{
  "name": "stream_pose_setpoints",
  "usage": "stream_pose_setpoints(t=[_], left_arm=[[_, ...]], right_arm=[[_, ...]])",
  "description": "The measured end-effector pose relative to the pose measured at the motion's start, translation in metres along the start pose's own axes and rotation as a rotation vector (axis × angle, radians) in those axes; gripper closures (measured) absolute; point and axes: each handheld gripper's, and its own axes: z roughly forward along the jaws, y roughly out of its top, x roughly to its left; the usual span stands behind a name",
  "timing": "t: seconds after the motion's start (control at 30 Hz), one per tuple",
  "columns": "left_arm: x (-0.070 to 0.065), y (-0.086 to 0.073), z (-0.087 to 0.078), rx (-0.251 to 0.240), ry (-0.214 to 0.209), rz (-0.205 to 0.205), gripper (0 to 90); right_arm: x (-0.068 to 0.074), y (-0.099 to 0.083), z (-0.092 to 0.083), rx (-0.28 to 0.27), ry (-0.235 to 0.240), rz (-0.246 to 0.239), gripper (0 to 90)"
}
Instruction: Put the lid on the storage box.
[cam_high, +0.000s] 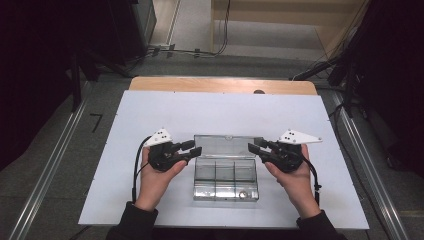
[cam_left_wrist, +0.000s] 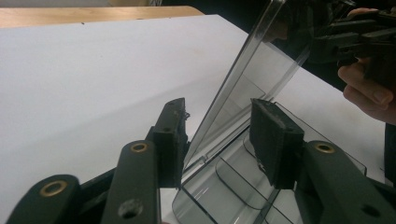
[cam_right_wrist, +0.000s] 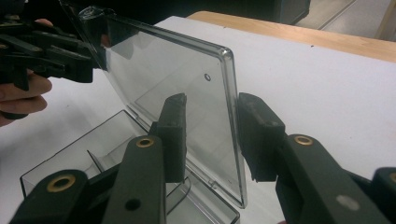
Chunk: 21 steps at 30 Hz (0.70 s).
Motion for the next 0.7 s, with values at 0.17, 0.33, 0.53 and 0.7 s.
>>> stream_pose_setpoints(t=[0.17, 0.33, 0.53, 0.7], left_arm=[[0.002, -0.006, -0.008, 0.001, 0.016, -0.012, 66.9], [0.004, -0.009, -0.014, 0.009, 0.016, -0.022, 76.1], [0.003, -0.012, -0.015, 0.0, -0.03, -0.021, 88.8], [0.001, -0.012, -0.013, -0.005, -0.07, -0.025, 90.0]], right_arm=[[0.001, 0.0, 0.0, 0.003, 0.0, -0.002, 61.6], [0.001, 0.0, -0.001, 0.004, -0.002, -0.003, 61.3], [0.002, 0.0, -0.001, 0.007, -0.001, -0.002, 61.0], [0.004, -0.001, -0.002, 0.009, -0.001, -0.008, 60.3]])
